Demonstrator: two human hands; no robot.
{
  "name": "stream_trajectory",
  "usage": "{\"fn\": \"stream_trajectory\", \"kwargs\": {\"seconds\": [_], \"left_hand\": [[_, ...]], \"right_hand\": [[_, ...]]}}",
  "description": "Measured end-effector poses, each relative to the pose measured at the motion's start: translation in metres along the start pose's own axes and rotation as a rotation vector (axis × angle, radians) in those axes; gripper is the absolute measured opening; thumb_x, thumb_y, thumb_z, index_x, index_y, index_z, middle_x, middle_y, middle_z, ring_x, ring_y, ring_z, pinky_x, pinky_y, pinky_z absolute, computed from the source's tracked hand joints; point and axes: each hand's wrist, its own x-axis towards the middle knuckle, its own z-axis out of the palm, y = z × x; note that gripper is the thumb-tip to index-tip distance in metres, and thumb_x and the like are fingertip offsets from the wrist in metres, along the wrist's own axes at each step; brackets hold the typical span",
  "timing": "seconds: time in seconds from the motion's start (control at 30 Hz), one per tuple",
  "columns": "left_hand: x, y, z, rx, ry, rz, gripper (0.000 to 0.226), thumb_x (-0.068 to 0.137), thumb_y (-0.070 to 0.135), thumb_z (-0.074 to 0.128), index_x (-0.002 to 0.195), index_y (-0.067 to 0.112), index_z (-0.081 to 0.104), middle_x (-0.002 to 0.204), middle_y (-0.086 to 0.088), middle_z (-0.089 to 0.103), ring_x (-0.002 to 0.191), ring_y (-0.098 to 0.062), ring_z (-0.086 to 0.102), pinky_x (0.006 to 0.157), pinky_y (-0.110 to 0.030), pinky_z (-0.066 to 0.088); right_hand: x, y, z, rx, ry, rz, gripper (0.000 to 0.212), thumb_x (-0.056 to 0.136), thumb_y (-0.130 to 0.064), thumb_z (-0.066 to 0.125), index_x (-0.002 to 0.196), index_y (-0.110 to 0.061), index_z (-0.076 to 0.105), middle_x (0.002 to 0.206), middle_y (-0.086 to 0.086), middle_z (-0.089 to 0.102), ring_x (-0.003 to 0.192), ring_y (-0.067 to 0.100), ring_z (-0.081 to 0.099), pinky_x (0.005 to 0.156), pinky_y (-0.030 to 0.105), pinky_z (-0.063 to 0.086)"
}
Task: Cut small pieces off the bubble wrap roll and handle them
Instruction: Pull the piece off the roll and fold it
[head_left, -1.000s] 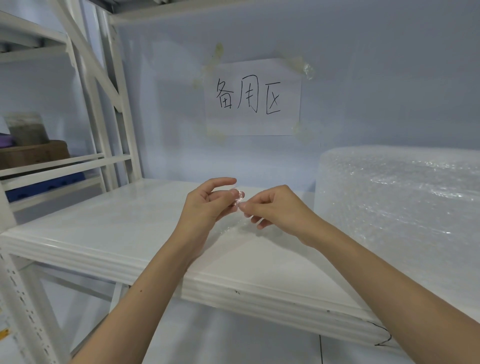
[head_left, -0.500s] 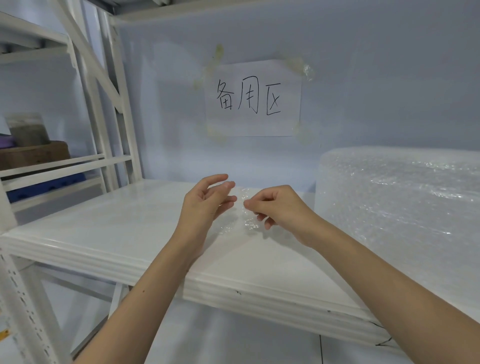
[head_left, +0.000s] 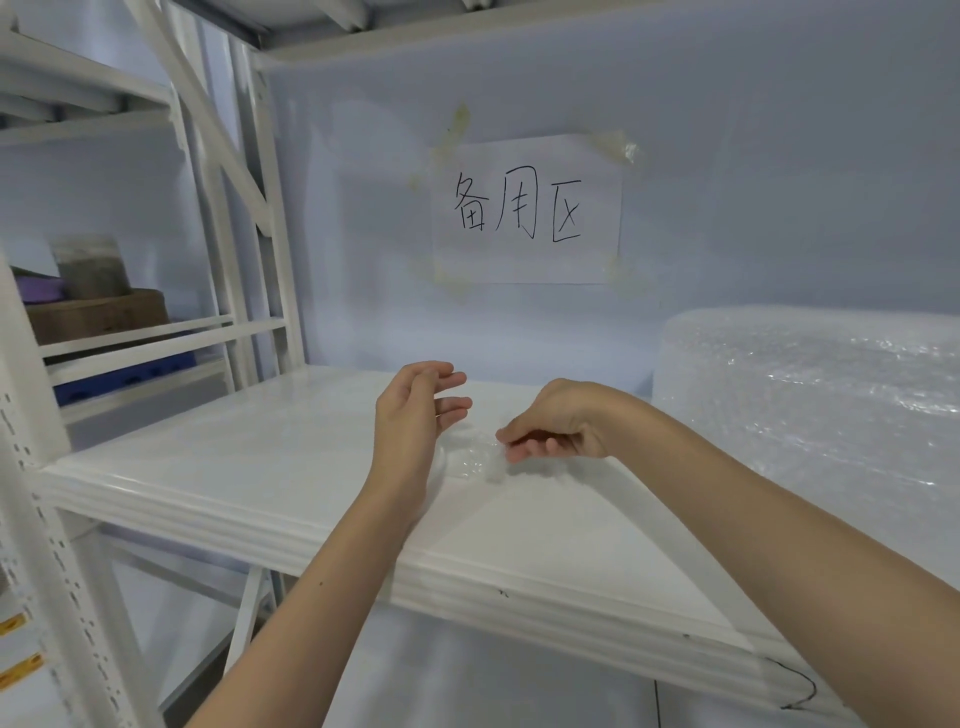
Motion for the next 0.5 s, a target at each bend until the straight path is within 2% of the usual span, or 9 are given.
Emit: {"fn": "stream_trajectory", "kwargs": {"seconds": [0.1, 0.5], "left_hand": [[0.0, 0.0, 0.0, -0.007, 0.016, 0.003, 0.023, 0.099, 0.012, 0.043, 0.099, 0.008, 0.066, 0.099, -0.009, 0.071, 0.076, -0.02, 0.068, 0.078, -0.031, 0.058], [0.003, 0.002, 0.0, -0.075, 0.014, -0.043, 0.03, 0.097, 0.018, 0.039, 0.091, 0.006, 0.065, 0.083, -0.009, 0.066, 0.066, -0.02, 0.065, 0.068, -0.027, 0.055]], "right_hand": [[0.006, -0.002, -0.001, -0.057, -0.009, 0.052, 0.01, 0.088, -0.012, 0.069, 0.08, -0.007, 0.065, 0.052, 0.002, 0.068, 0.029, 0.002, 0.043, 0.031, 0.011, 0.036], [0.026, 0.002, 0.005, -0.141, -0.016, 0.093, 0.02, 0.092, -0.014, 0.065, 0.073, -0.008, 0.061, 0.044, 0.0, 0.063, 0.027, 0.002, 0.04, 0.03, 0.01, 0.034]]}}
